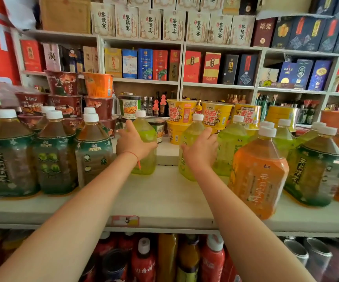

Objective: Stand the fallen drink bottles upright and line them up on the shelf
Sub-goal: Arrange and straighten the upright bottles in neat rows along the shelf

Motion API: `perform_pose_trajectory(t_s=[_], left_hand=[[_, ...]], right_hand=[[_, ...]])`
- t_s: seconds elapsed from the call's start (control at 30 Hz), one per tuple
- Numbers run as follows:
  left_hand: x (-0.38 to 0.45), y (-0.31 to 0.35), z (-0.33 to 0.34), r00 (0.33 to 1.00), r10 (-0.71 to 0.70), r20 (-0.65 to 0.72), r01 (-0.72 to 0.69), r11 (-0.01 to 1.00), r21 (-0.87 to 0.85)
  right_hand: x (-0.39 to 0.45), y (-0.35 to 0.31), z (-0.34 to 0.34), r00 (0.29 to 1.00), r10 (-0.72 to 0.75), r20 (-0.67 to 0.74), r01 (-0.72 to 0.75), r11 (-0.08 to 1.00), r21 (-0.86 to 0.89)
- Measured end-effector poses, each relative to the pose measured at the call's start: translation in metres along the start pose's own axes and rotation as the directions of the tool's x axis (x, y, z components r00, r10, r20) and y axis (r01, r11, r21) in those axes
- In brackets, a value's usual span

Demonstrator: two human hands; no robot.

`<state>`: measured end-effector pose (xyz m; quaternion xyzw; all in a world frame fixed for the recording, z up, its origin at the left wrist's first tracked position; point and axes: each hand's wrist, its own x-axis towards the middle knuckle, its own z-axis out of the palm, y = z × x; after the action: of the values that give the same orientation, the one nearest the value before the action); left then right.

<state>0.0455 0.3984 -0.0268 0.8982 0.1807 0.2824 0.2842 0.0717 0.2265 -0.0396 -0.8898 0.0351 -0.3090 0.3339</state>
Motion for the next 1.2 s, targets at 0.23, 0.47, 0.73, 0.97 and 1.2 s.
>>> perform_pose_trajectory(t_s=[0.23, 0.47, 0.73, 0.97, 1.2], left_hand=[[-0.012, 0.0, -0.005, 0.952, 0.228, 0.203, -0.177, 0.955, -0.24], [-0.032, 0.02, 0.002, 0.894, 0.356, 0.274, -0.237, 0.892, -0.385], [-0.071, 0.032, 0.009, 0.908, 0.417, -0.044, -0.416, 0.884, -0.214], [-0.14, 0.076, 0.012, 0.772, 0.617, -0.151, -0.616, 0.669, -0.415], [-0.169, 0.124, 0.051, 0.802, 0.575, 0.164, -0.322, 0.646, -0.692]], right_hand=[[-0.008, -0.004, -0.01, 0.998, -0.005, 0.068, 0.004, 1.0, 0.007], [-0.038, -0.015, -0.052, 0.956, -0.283, -0.075, 0.293, 0.935, 0.2], [-0.072, 0.004, -0.093, 0.819, -0.446, -0.362, 0.54, 0.811, 0.223], [-0.053, 0.049, -0.146, 0.763, -0.194, -0.616, 0.357, 0.922, 0.152], [-0.019, 0.119, -0.16, 0.995, -0.086, -0.048, 0.098, 0.898, 0.429]])
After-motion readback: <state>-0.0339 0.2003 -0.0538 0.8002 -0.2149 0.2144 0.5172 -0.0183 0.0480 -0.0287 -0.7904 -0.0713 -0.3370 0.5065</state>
